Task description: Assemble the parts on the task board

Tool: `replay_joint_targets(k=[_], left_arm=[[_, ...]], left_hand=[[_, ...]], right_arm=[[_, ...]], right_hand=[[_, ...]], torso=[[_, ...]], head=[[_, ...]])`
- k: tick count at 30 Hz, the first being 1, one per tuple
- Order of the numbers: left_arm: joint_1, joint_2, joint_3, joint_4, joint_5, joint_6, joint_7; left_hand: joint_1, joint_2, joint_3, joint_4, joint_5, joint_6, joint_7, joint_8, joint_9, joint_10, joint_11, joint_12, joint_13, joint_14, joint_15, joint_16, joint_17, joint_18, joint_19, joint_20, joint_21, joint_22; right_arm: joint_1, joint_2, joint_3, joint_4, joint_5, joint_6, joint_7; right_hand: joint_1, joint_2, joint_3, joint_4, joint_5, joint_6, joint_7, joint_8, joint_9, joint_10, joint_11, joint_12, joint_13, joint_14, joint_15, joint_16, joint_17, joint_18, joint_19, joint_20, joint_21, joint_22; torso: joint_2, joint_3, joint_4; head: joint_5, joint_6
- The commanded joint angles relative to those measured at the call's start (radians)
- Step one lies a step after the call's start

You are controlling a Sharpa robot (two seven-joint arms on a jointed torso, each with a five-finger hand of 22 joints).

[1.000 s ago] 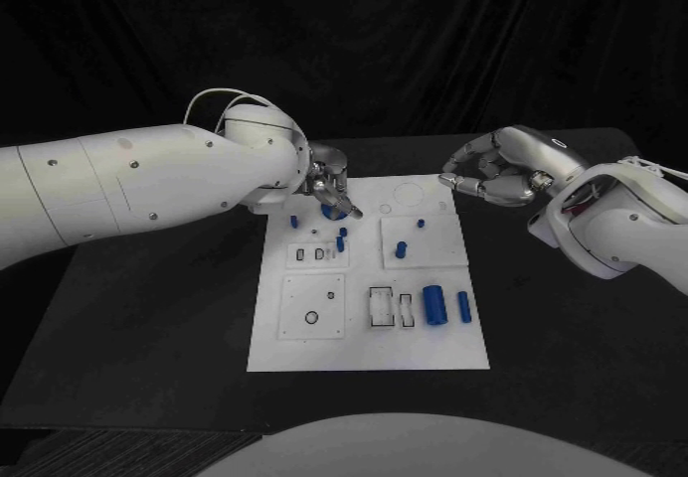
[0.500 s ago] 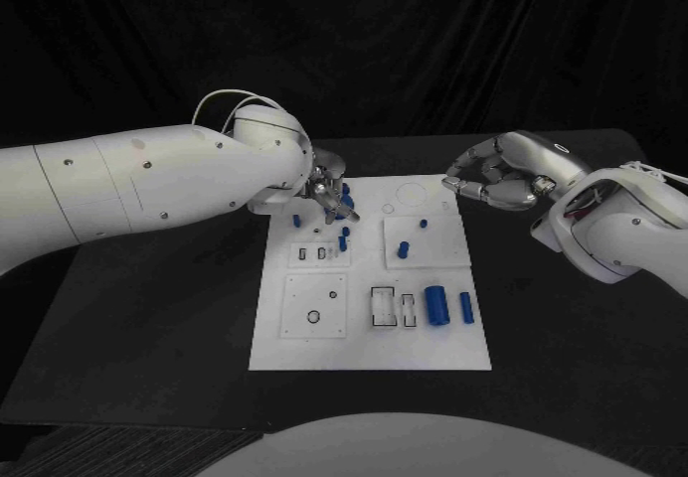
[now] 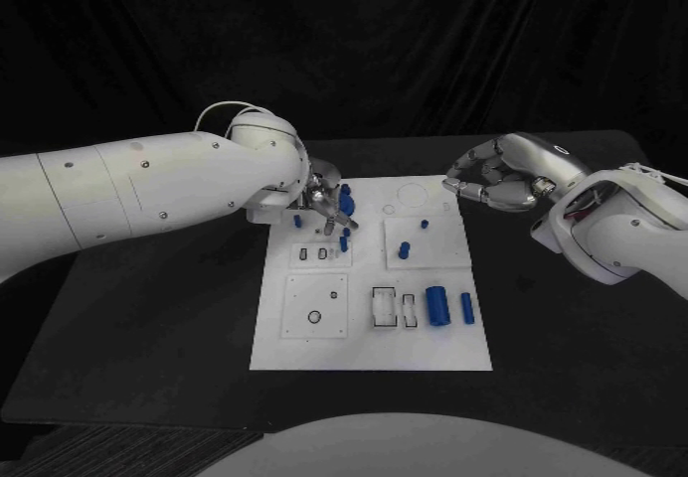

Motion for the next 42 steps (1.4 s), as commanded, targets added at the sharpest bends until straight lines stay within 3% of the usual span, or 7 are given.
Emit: replay_joint_targets(k=[1, 8, 20, 33, 42], left_arm=[[-0.008, 0.003, 0.001, 0.002, 0.065, 0.024, -0.019], [-0.018, 0.004, 0.001, 0.004, 0.072, 0.009, -0.023], [-0.021, 0.004, 0.001, 0.006, 0.073, 0.023, -0.030], [-0.024, 0.012, 0.001, -0.005, 0.073, 0.018, -0.025], [-0.025, 0.017, 0.001, -0.011, 0.073, 0.025, -0.027]], left_hand=[[-0.007, 0.000, 0.006, 0.001, 0.003, 0.004, 0.000, -0.004, -0.001, 0.104, 0.002, -0.001, 0.262, 0.104, 0.003, 0.003, 0.263, -0.014, 0.104, -0.001, 0.003, 0.263], [-0.008, 0.001, 0.007, 0.001, 0.003, 0.005, 0.000, -0.005, -0.001, 0.104, 0.002, -0.001, 0.262, 0.104, 0.003, 0.003, 0.263, -0.014, 0.104, -0.001, 0.003, 0.263], [-0.008, 0.000, 0.008, 0.000, 0.006, 0.006, 0.000, -0.007, -0.001, 0.104, 0.002, -0.001, 0.262, 0.104, 0.003, 0.003, 0.263, -0.014, 0.104, -0.001, 0.003, 0.263], [0.011, -0.004, 0.023, -0.016, 0.026, -0.001, 0.005, -0.040, -0.009, 0.104, 0.005, -0.001, 0.262, 0.104, 0.005, 0.003, 0.263, -0.012, 0.097, 0.000, -0.001, 0.259], [0.032, -0.008, 0.042, -0.035, 0.049, -0.002, 0.007, -0.066, -0.014, 0.104, 0.008, -0.001, 0.262, 0.104, 0.008, 0.003, 0.263, -0.011, 0.095, 0.003, -0.002, 0.257]], right_arm=[[-0.003, -0.002, 0.001, 0.002, 0.000, -0.001, -0.018], [-0.003, -0.003, 0.001, 0.002, 0.000, 0.002, -0.019], [-0.003, -0.001, 0.001, 0.001, 0.000, -0.001, -0.018], [-0.003, 0.001, 0.001, 0.000, 0.000, -0.002, -0.020], [-0.003, 0.004, 0.001, -0.001, 0.000, -0.002, -0.022]], right_hand=[[0.013, -0.001, 0.007, 0.001, 0.006, -0.001, 0.002, -0.007, -0.001, 0.106, 0.000, 0.004, 0.263, 0.103, -0.001, 0.003, 0.263, -0.002, 0.014, -0.005, -0.005, 0.204], [0.013, -0.001, 0.007, 0.001, 0.007, -0.002, 0.002, -0.007, -0.002, 0.106, 0.000, 0.004, 0.263, 0.103, -0.001, 0.003, 0.263, -0.002, 0.015, -0.005, -0.004, 0.204], [0.014, -0.001, 0.007, 0.001, 0.008, -0.002, 0.003, -0.007, -0.002, 0.106, 0.000, 0.004, 0.263, 0.103, -0.001, 0.003, 0.263, -0.002, 0.014, -0.005, -0.005, 0.204], [0.016, -0.002, 0.008, 0.001, 0.010, -0.002, 0.003, -0.008, -0.002, 0.106, 0.000, 0.004, 0.263, 0.103, -0.001, 0.003, 0.263, 0.000, 0.011, -0.005, -0.012, 0.201], [0.017, -0.002, 0.009, 0.001, 0.011, -0.004, 0.003, -0.008, -0.003, 0.106, 0.000, 0.004, 0.263, 0.103, -0.001, 0.003, 0.263, 0.001, 0.008, -0.004, -0.017, 0.200]], torso=[[0.000, 0.0002, -0.0010], [0.000, 0.0012, -0.0015], [0.001, -0.0007, -0.0024], [-0.001, 0.0008, -0.0010], [-0.001, 0.0003, -0.0033]], head=[[-0.001, 0.000], [-0.003, 0.000], [-0.002, 0.000], [-0.009, 0.000], [-0.005, 0.000]])
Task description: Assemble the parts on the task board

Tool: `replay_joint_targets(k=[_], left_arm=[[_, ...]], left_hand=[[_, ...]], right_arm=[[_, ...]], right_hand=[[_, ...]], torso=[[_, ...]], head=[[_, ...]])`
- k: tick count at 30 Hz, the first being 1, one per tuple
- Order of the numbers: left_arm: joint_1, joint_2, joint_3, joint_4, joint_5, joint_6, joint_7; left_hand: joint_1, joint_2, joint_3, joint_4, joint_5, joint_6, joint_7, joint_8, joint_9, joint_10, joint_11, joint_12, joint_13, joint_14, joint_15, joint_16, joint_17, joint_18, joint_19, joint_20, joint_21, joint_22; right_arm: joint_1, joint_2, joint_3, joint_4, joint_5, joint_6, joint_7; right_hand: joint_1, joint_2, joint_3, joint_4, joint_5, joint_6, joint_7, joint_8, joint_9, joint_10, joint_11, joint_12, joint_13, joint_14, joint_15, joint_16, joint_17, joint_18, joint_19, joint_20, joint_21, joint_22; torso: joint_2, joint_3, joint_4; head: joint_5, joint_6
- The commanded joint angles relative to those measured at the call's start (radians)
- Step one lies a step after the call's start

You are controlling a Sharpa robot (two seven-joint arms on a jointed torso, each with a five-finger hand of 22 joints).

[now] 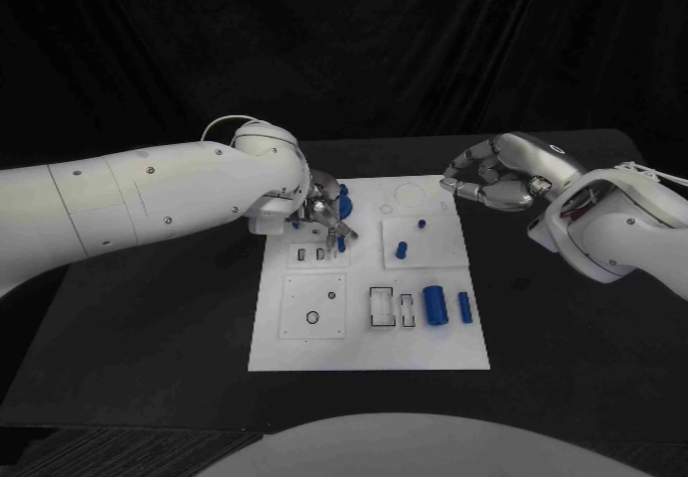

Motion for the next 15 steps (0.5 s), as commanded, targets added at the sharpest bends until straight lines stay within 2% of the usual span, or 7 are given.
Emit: replay_joint_targets(k=[1, 11, 15], left_arm=[[-0.002, 0.004, 0.001, -0.001, 0.007, 0.014, 0.003], [-0.005, 0.007, 0.001, -0.008, 0.007, 0.022, 0.002], [-0.006, 0.009, 0.001, -0.011, 0.007, 0.025, 0.002]], left_hand=[[0.014, 0.001, 0.010, -0.004, 0.009, -0.001, 0.008, -0.009, -0.002, 0.104, 0.007, -0.001, 0.262, 0.104, 0.008, 0.003, 0.263, -0.011, 0.095, 0.003, -0.002, 0.257], [0.032, -0.004, 0.025, -0.022, 0.023, 0.000, 0.008, -0.025, -0.004, 0.104, 0.008, -0.001, 0.262, 0.104, 0.009, 0.003, 0.263, -0.011, 0.095, 0.004, -0.003, 0.257], [0.036, -0.005, 0.029, -0.026, 0.026, 0.001, 0.008, -0.029, -0.004, 0.104, 0.008, -0.001, 0.262, 0.104, 0.009, 0.003, 0.263, -0.011, 0.094, 0.004, -0.004, 0.256]], right_arm=[[-0.002, 0.002, 0.001, -0.001, -0.001, -0.003, -0.018], [-0.003, 0.003, 0.001, -0.003, -0.001, -0.002, -0.020], [-0.003, 0.003, 0.001, -0.004, -0.001, -0.003, -0.020]], right_hand=[[0.010, -0.002, 0.006, -0.002, 0.007, -0.004, 0.003, -0.005, -0.002, 0.106, 0.000, 0.004, 0.263, 0.103, -0.001, 0.003, 0.263, 0.002, 0.007, -0.004, -0.009, 0.198], [0.012, -0.003, 0.007, -0.003, 0.009, -0.005, 0.004, -0.005, -0.002, 0.106, 0.001, 0.004, 0.263, 0.103, -0.001, 0.003, 0.263, 0.003, 0.005, -0.004, -0.013, 0.197], [0.013, -0.003, 0.007, -0.003, 0.009, -0.005, 0.004, -0.006, -0.002, 0.106, 0.001, 0.004, 0.263, 0.103, -0.001, 0.003, 0.263, 0.003, 0.004, -0.004, -0.015, 0.196]], torso=[[0.001, 0.0000, -0.0010], [0.001, 0.0003, 0.0002], [0.001, -0.0001, -0.0012]], head=[[0.002, 0.000], [0.000, 0.000], [0.000, 0.000]])
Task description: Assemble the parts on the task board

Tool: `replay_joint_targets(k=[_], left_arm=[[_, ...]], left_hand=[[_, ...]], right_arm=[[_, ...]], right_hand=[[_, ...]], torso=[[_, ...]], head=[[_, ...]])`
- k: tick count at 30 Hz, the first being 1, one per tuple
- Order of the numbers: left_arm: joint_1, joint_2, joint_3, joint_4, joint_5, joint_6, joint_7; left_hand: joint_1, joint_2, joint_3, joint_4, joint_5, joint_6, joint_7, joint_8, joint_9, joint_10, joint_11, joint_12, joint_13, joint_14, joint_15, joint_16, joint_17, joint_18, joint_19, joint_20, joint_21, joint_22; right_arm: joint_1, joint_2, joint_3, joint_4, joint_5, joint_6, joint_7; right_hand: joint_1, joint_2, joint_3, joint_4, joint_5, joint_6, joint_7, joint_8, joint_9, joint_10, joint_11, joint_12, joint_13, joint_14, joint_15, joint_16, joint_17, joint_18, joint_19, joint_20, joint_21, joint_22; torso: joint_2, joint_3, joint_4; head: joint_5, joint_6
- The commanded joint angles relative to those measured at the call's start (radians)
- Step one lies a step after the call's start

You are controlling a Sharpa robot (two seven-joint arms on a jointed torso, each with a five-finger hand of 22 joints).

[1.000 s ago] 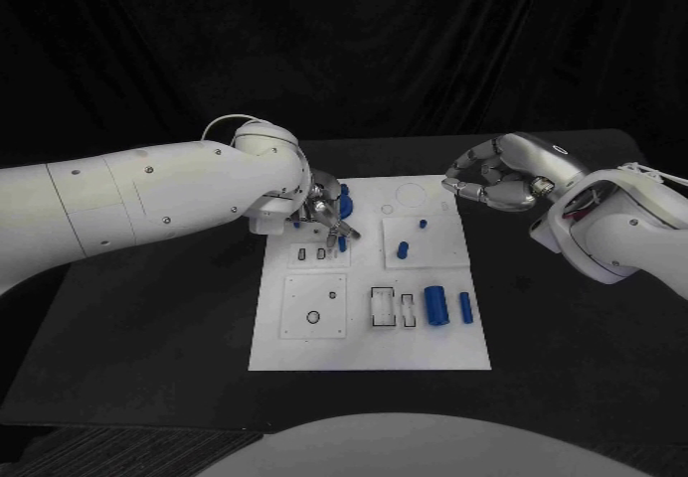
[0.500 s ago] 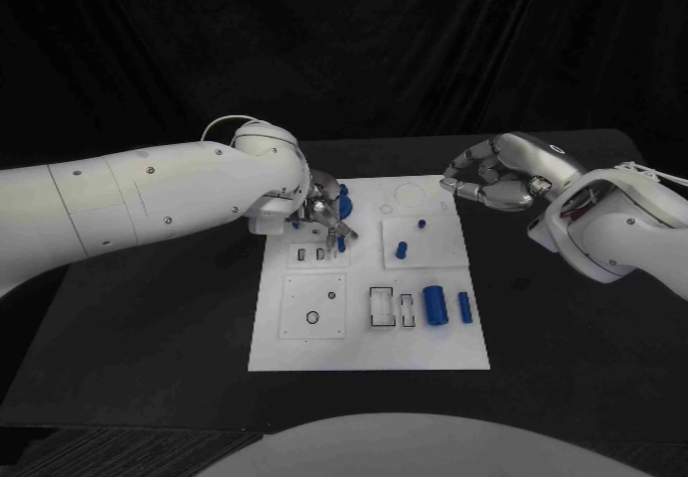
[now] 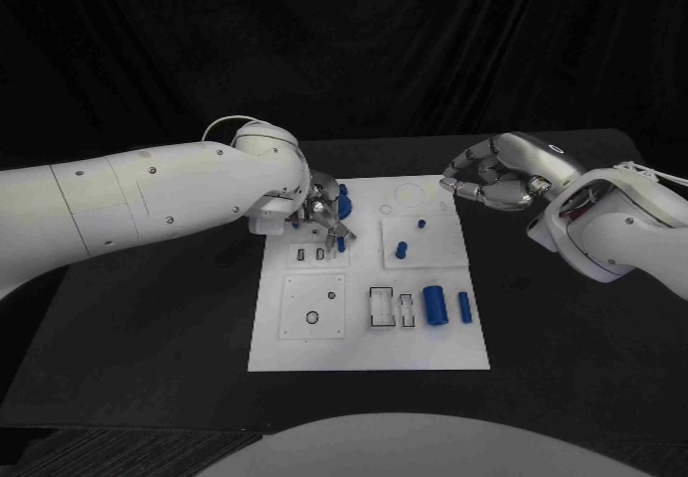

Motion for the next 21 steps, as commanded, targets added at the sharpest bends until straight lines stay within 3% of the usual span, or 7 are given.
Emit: replay_joint_targets(k=[1, 15, 21], left_arm=[[-0.003, 0.004, 0.001, -0.001, 0.006, 0.018, 0.004], [-0.010, 0.009, 0.001, -0.008, 0.006, 0.024, 0.008], [-0.011, 0.008, 0.001, -0.009, 0.006, 0.024, 0.011]], left_hand=[[0.010, 0.003, 0.004, -0.001, 0.007, 0.001, 0.008, -0.003, -0.001, 0.104, 0.008, -0.001, 0.262, 0.104, 0.009, 0.003, 0.264, -0.011, 0.094, 0.004, -0.004, 0.256], [0.026, 0.000, 0.020, -0.018, 0.019, 0.004, 0.008, -0.016, -0.002, 0.104, 0.008, -0.001, 0.262, 0.104, 0.009, 0.003, 0.264, -0.011, 0.093, 0.004, -0.004, 0.256], [0.050, -0.011, 0.052, -0.045, 0.091, 0.009, 0.005, -0.036, -0.003, 0.104, 0.006, -0.001, 0.262, 0.104, 0.007, 0.003, 0.264, -0.010, 0.093, 0.003, -0.005, 0.255]], right_arm=[[-0.002, 0.000, 0.001, 0.000, -0.001, -0.003, -0.018], [-0.002, 0.000, 0.001, -0.003, -0.001, -0.005, -0.018], [-0.003, 0.001, 0.001, -0.005, -0.001, -0.004, -0.019]], right_hand=[[0.009, 0.001, 0.004, 0.000, 0.005, -0.005, 0.004, -0.006, -0.001, 0.106, 0.001, 0.004, 0.263, 0.103, -0.001, 0.003, 0.263, 0.004, 0.004, -0.004, -0.006, 0.196], [0.010, 0.001, 0.005, 0.000, 0.006, -0.005, 0.004, -0.006, -0.002, 0.106, 0.001, 0.004, 0.263, 0.103, -0.001, 0.003, 0.263, 0.004, 0.002, -0.004, -0.010, 0.195], [0.011, 0.001, 0.005, 0.001, 0.006, -0.005, 0.004, -0.006, -0.002, 0.106, 0.001, 0.004, 0.263, 0.103, -0.001, 0.003, 0.263, 0.005, 0.000, -0.004, -0.014, 0.194]], torso=[[0.000, -0.0003, -0.0007], [0.000, -0.0004, -0.0007], [0.000, -0.0001, -0.0005]], head=[[0.000, 0.000], [-0.002, 0.000], [0.000, 0.000]])
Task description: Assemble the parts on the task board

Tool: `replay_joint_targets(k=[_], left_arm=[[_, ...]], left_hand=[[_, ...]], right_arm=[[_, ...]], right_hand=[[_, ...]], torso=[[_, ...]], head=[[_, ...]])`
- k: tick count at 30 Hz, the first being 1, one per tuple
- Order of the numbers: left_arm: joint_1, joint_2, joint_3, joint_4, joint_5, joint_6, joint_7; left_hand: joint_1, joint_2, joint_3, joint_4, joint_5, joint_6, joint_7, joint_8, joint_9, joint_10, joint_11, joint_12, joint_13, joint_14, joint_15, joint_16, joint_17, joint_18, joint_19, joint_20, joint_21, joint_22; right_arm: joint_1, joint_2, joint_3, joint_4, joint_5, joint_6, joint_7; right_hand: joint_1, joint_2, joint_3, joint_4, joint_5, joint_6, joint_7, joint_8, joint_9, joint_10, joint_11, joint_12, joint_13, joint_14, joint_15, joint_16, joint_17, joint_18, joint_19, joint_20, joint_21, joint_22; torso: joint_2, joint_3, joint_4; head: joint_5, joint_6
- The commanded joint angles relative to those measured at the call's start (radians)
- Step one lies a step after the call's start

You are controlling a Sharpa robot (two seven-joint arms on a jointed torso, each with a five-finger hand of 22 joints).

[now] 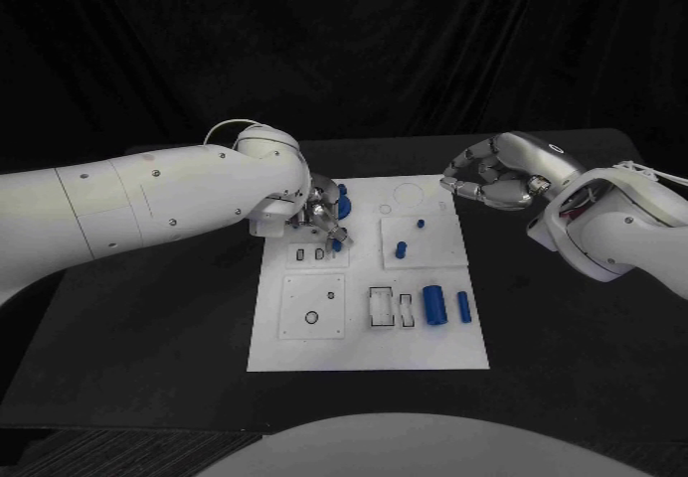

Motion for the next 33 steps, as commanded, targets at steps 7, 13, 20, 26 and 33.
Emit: replay_joint_targets(k=[7, 13, 20, 26, 33], left_arm=[[-0.003, 0.000, 0.001, -0.001, 0.006, 0.011, 0.017], [-0.003, -0.002, 0.001, -0.001, 0.006, 0.009, 0.023], [-0.004, -0.010, 0.001, 0.004, 0.006, 0.003, 0.027], [-0.004, -0.025, 0.001, 0.016, 0.005, -0.009, 0.027], [-0.004, -0.046, 0.001, 0.033, 0.005, -0.028, 0.031]], left_hand=[[0.029, -0.017, 0.056, -0.033, 0.082, 0.009, 0.000, -0.025, 0.001, 0.104, 0.004, -0.001, 0.262, 0.104, 0.006, 0.003, 0.263, -0.010, 0.091, 0.002, -0.006, 0.253], [0.044, -0.036, 0.132, -0.065, 0.092, 0.011, 0.000, -0.041, 0.005, 0.104, 0.004, -0.001, 0.262, 0.104, 0.005, 0.003, 0.263, -0.010, 0.090, 0.000, -0.007, 0.253], [0.023, -0.086, 0.268, -0.111, 0.127, 0.016, 0.002, -0.056, 0.020, 0.104, 0.005, -0.001, 0.262, 0.104, 0.005, 0.003, 0.263, -0.009, 0.089, 0.000, -0.008, 0.253], [-0.016, -0.125, 0.388, -0.151, 0.169, 0.018, 0.005, -0.062, 0.040, 0.104, 0.007, -0.001, 0.262, 0.104, 0.007, 0.003, 0.263, -0.009, 0.090, 0.001, -0.009, 0.253], [-0.059, -0.152, 0.495, -0.193, 0.181, 0.019, 0.007, -0.061, 0.065, 0.104, 0.008, -0.001, 0.262, 0.104, 0.007, 0.003, 0.263, -0.009, 0.090, 0.003, -0.009, 0.253]], right_arm=[[-0.003, 0.003, 0.001, -0.004, -0.001, -0.001, -0.018], [-0.003, 0.003, 0.001, -0.005, -0.001, 0.002, -0.021], [-0.005, 0.005, 0.001, -0.007, -0.001, 0.008, -0.024], [-0.006, 0.004, 0.001, -0.008, -0.001, 0.010, -0.026], [-0.007, 0.003, 0.001, -0.009, -0.001, 0.012, -0.028]], right_hand=[[0.014, 0.001, 0.007, 0.000, 0.007, -0.005, 0.004, -0.006, -0.001, 0.106, 0.001, 0.004, 0.264, 0.103, -0.001, 0.003, 0.263, 0.006, -0.001, -0.004, -0.007, 0.193], [0.018, 0.001, 0.009, -0.001, 0.007, -0.004, 0.004, -0.006, -0.002, 0.106, 0.001, 0.004, 0.264, 0.103, -0.001, 0.003, 0.263, 0.006, -0.002, -0.004, -0.009, 0.193], [0.021, 0.002, 0.010, -0.001, 0.008, -0.004, 0.004, -0.006, -0.002, 0.106, 0.001, 0.004, 0.264, 0.103, -0.001, 0.003, 0.263, 0.008, -0.006, -0.004, -0.017, 0.190], [0.022, 0.002, 0.010, -0.001, 0.008, -0.004, 0.004, -0.006, -0.002, 0.106, 0.001, 0.004, 0.264, 0.103, -0.001, 0.003, 0.263, 0.009, -0.008, -0.004, -0.020, 0.189], [0.022, 0.002, 0.011, 0.000, 0.007, -0.004, 0.005, -0.006, -0.002, 0.106, 0.001, 0.004, 0.264, 0.103, 0.000, 0.003, 0.263, 0.010, -0.011, -0.004, -0.027, 0.187]], torso=[[0.000, 0.0001, 0.0008], [-0.001, -0.0001, 0.0017], [-0.001, -0.0003, 0.0015], [-0.001, -0.0003, 0.0016], [-0.002, 0.0000, 0.0016]], head=[[0.002, 0.000], [0.003, 0.000], [0.005, 0.000], [0.006, 0.000], [0.009, 0.000]])
